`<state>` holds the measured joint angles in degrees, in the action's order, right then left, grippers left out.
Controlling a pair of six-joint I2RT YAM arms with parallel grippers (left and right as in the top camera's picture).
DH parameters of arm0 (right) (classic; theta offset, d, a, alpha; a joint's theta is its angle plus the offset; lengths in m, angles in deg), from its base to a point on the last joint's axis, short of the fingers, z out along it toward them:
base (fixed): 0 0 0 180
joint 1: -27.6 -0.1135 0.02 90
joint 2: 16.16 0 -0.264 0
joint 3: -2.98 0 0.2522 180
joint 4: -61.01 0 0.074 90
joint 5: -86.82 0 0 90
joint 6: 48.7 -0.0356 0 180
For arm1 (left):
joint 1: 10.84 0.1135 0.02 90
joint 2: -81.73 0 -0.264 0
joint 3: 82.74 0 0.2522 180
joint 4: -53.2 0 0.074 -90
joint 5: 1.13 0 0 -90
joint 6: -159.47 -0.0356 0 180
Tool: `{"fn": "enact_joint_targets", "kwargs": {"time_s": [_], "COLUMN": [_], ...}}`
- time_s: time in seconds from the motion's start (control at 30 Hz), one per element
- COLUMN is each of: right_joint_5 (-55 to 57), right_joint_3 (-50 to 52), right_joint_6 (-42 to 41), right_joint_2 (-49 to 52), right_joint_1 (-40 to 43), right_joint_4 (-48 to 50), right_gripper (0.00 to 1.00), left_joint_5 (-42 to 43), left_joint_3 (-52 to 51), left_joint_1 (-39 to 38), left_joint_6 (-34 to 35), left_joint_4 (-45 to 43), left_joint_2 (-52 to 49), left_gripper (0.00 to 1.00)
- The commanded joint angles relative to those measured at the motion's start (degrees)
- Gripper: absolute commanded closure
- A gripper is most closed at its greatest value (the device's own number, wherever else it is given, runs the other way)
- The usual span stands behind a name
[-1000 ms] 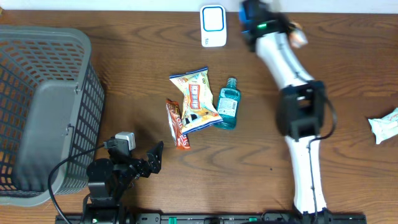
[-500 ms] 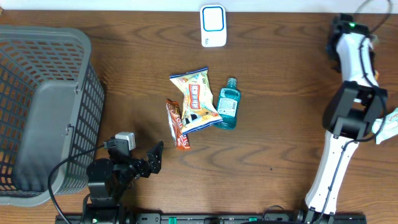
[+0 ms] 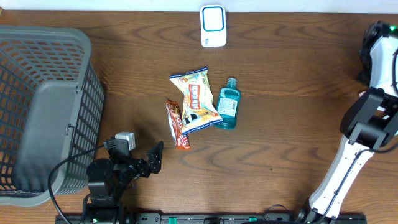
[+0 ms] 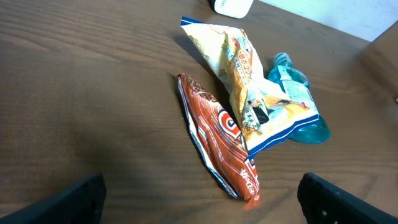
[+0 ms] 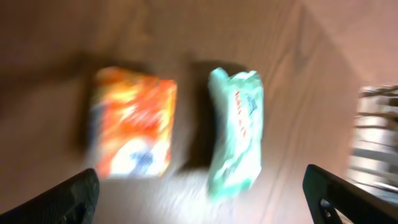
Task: Scan the item barcode
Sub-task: 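Move the orange pack to the right table edge and release it, then lower the right gripper onto the blue Listerine bottle cap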
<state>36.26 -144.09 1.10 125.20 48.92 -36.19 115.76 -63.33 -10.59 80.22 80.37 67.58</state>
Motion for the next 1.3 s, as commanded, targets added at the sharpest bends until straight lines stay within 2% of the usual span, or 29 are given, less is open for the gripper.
{"fn": "enact_joint_targets", "kwargs": {"time_s": [0.0,0.2,0.3,0.57,0.67,0.8,1.0,1.17,1.27], "right_joint_5": [-11.87,-30.73,-35.43,-38.10,-38.07,-38.07,-38.12,-38.14,-38.16], "right_joint_3": [-1.27,-1.27,-1.25,2.95,5.97,9.18,9.51,9.51,9.51], "right_joint_6": [-1.70,7.06,10.29,12.74,16.44,16.96,16.83,16.92,16.90], "right_joint_2": [-13.35,-24.94,-27.12,-24.22,-21.49,-16.46,-8.46,-3.41,-0.20], "right_joint_1": [-4.96,-13.20,-18.23,-33.33,-38.10,-42.14,-43.08,-43.01,-43.01], "right_joint_4": [0.11,2.69,2.80,3.43,6.75,12.15,16.31,17.16,16.94], "right_gripper": [0.01,0.01,0.01,0.01,0.01,0.01,0.21,0.21,0.32], "left_joint_5": [0.57,0.57,0.57,0.57,0.57,0.57,0.57,0.57,0.57], "left_joint_3": [-0.87,-0.87,-0.87,-0.87,-0.87,-0.87,-0.87,-0.87,-0.87], "left_joint_1": [-0.22,-0.22,-0.22,-0.22,-0.22,-0.22,-0.22,-0.22,-0.22], "left_joint_6": [0.52,0.52,0.52,0.52,0.52,0.52,0.52,0.52,0.52], "left_joint_4": [1.36,1.36,1.36,1.36,1.36,1.36,1.36,1.36,1.36], "left_joint_2": [0.04,0.04,0.04,0.04,0.04,0.04,0.04,0.04,0.04], "left_gripper": [0.02,0.02,0.02,0.01,0.02,0.02,0.02,0.02,0.01]}}
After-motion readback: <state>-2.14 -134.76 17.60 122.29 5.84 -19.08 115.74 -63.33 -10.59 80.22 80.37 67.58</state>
